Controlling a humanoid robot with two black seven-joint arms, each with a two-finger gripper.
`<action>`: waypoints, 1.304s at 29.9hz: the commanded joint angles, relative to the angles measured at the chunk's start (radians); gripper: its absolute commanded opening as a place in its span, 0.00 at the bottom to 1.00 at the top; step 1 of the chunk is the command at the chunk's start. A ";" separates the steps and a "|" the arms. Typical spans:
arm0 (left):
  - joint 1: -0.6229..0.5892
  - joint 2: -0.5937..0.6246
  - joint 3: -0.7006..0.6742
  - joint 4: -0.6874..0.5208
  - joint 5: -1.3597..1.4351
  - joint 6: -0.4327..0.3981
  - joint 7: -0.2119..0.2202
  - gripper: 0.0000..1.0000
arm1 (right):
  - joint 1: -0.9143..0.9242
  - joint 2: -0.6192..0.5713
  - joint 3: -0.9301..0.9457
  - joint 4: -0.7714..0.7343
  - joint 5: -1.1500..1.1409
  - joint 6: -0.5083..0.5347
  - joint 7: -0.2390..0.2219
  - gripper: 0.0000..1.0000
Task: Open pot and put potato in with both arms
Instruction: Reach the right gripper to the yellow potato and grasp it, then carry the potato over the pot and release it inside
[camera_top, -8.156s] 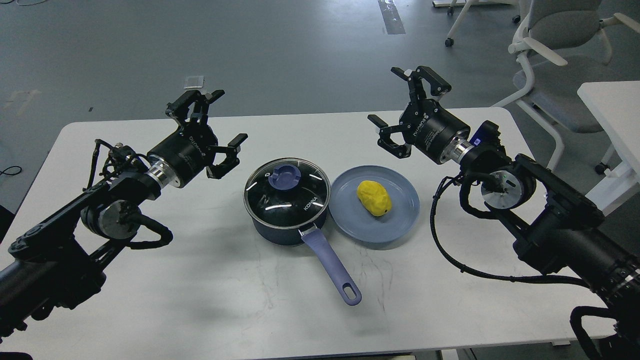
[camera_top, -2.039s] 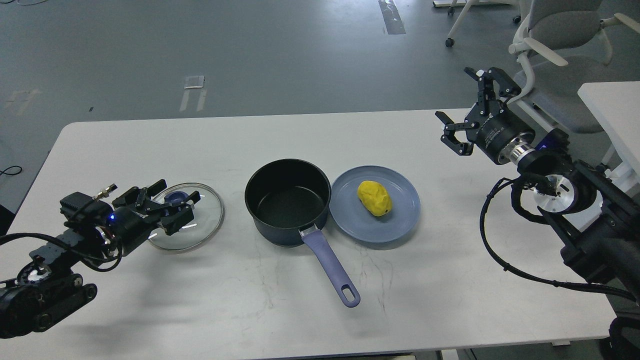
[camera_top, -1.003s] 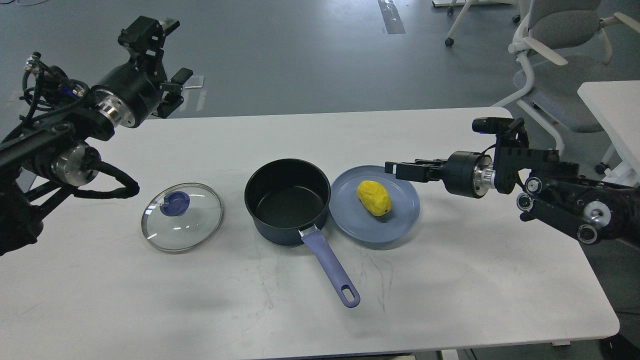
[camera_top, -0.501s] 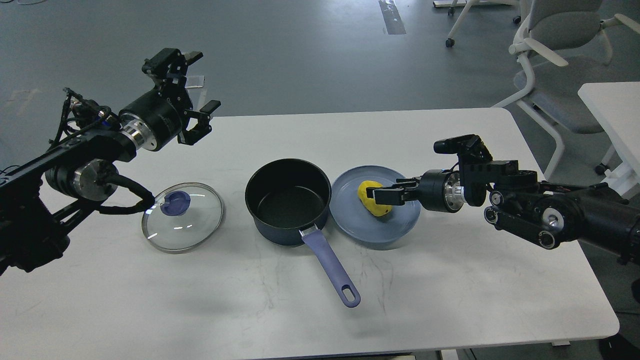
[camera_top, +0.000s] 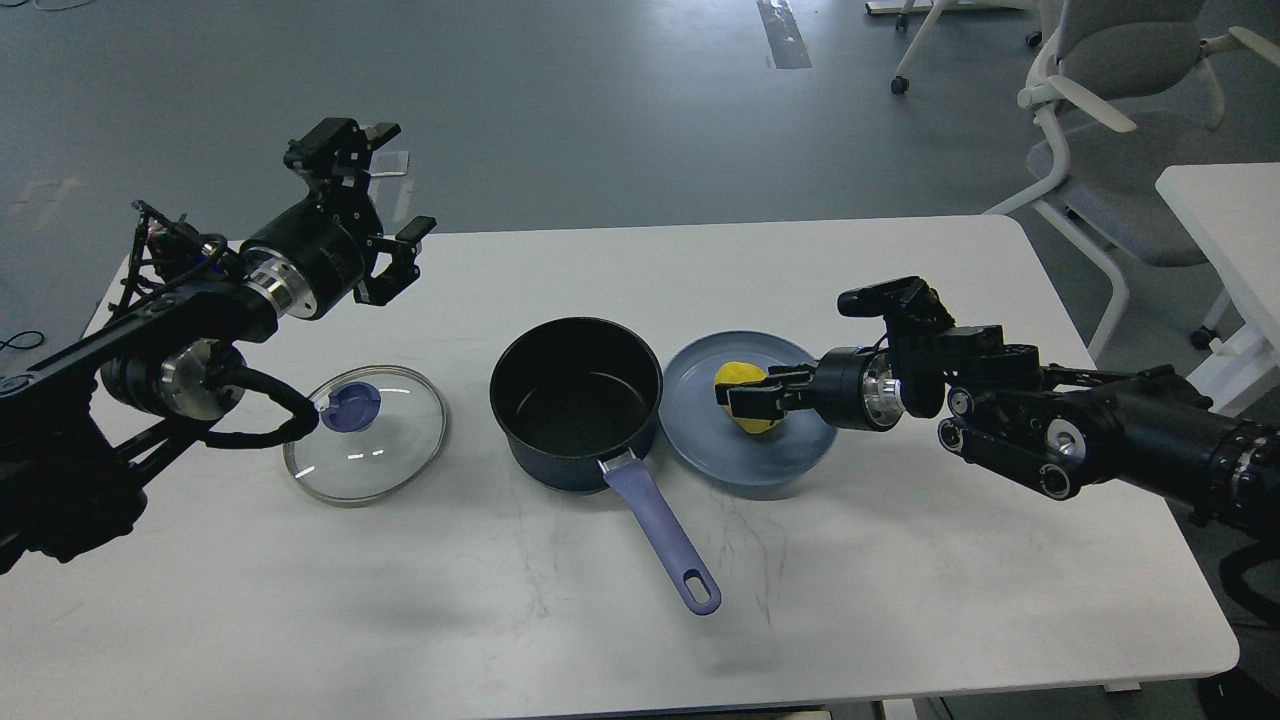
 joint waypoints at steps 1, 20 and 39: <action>0.002 0.003 0.000 -0.002 0.000 0.003 0.001 0.98 | 0.008 0.022 -0.011 -0.030 0.000 -0.006 -0.002 0.65; 0.012 0.003 0.003 -0.002 0.003 0.004 0.001 0.98 | 0.123 0.035 -0.022 -0.019 0.008 -0.023 0.018 0.32; 0.011 0.006 0.000 -0.002 0.003 0.004 0.001 0.98 | 0.240 0.309 -0.042 -0.106 0.018 -0.027 0.095 0.83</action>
